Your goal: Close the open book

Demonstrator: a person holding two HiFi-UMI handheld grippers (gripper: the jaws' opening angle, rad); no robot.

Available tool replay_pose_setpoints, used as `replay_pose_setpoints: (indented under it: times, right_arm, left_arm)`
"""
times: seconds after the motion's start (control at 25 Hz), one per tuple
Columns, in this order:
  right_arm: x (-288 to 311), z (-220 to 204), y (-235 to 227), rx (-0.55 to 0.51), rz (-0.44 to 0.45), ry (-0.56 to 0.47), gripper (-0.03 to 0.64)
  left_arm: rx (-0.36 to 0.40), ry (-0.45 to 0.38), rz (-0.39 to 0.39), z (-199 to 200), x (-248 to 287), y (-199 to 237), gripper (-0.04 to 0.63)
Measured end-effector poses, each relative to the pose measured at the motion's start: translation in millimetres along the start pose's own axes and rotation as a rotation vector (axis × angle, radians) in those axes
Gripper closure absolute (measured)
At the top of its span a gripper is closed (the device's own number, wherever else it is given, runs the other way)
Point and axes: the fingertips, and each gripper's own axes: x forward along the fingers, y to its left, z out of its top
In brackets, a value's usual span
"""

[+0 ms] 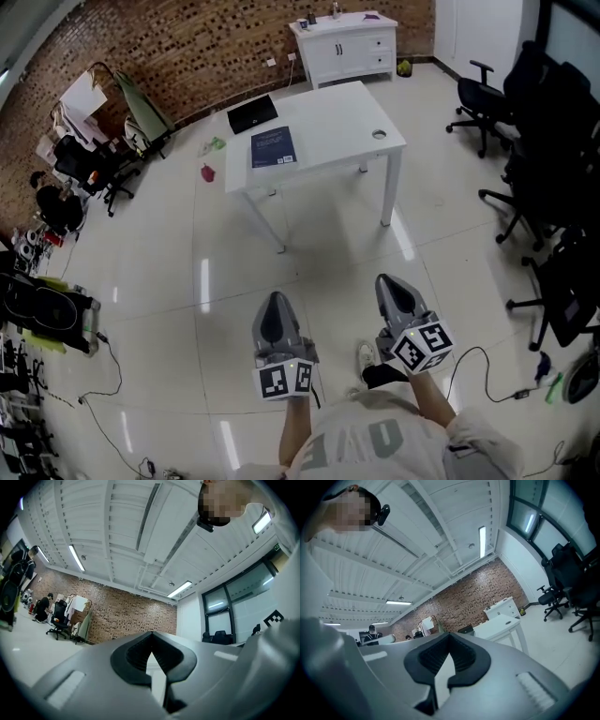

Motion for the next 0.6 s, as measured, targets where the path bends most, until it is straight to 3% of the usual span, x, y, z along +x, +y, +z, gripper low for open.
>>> replay_pose_setpoints:
  times: [0.4, 0.6]
  right_arm:
    - [-84, -36, 59, -0.029, -0.051, 0.014, 0.615]
    - [-102, -38, 78, -0.035, -0.040, 0.007, 0.614]
  left_arm:
    - [0.004, 0.038, -0.051, 2, -95, -11, 0.584]
    - [0.026, 0.009, -0.069, 19, -120, -17, 0.584]
